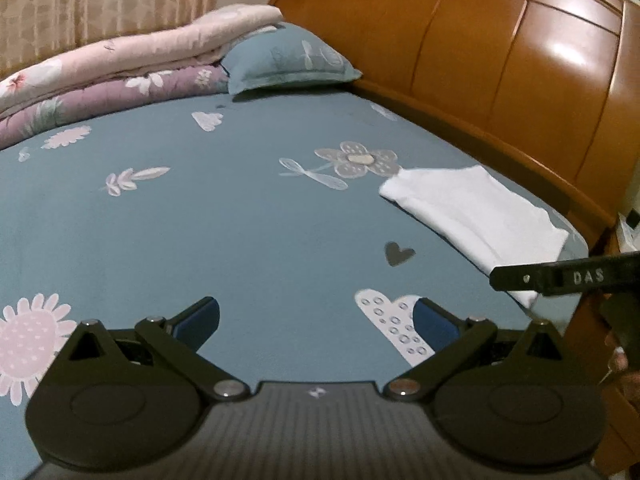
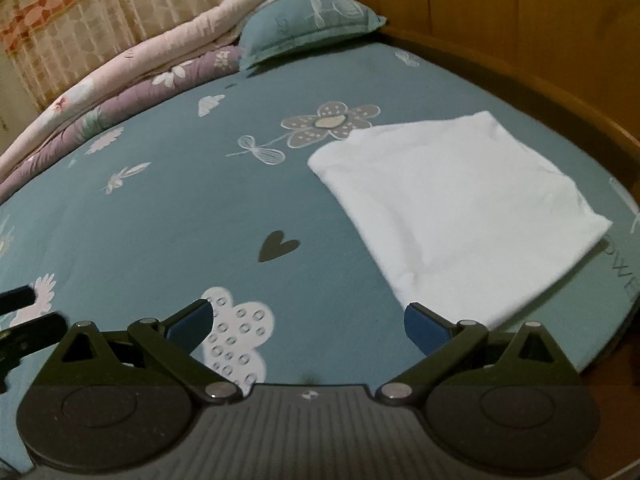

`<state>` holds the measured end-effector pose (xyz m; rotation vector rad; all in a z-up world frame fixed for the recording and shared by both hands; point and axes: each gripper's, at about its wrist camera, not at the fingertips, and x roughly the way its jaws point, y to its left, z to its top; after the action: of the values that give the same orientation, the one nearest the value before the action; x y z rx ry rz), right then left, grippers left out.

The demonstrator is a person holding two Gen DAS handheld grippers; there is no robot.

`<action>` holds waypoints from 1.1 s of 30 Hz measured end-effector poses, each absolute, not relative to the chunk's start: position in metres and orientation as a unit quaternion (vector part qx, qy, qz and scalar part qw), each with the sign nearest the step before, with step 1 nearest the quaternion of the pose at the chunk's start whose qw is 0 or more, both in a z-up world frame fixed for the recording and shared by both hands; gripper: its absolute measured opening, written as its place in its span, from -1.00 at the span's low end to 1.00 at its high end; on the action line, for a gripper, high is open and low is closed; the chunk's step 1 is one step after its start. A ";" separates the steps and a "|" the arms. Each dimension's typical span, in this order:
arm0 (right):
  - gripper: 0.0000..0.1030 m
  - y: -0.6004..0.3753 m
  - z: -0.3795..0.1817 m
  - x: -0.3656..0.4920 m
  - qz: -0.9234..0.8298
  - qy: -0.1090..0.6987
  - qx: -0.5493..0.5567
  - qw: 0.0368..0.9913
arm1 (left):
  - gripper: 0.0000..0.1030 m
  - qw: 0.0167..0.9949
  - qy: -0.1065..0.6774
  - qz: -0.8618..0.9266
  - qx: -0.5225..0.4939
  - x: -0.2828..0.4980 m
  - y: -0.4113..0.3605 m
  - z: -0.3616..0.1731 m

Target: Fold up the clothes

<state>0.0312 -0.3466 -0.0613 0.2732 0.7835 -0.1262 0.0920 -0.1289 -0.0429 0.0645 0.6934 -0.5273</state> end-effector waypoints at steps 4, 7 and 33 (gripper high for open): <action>1.00 -0.335 -0.056 0.017 -0.071 0.385 0.113 0.913 | 0.98 0.894 0.345 -0.283 0.041 0.085 -0.143 -0.043; 1.00 -0.331 -0.051 0.003 -0.074 0.382 0.110 0.915 | 0.98 0.895 0.332 -0.292 0.057 0.076 -0.153 -0.039; 1.00 -0.316 -0.017 -0.095 -0.163 0.358 0.118 0.912 | 0.98 0.883 0.354 -0.299 0.079 0.027 -0.178 -0.016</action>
<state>-0.0950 -0.3163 -0.0168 0.2439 0.7389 -0.3350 0.0274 -0.1779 -0.0165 0.1642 0.7373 -0.6225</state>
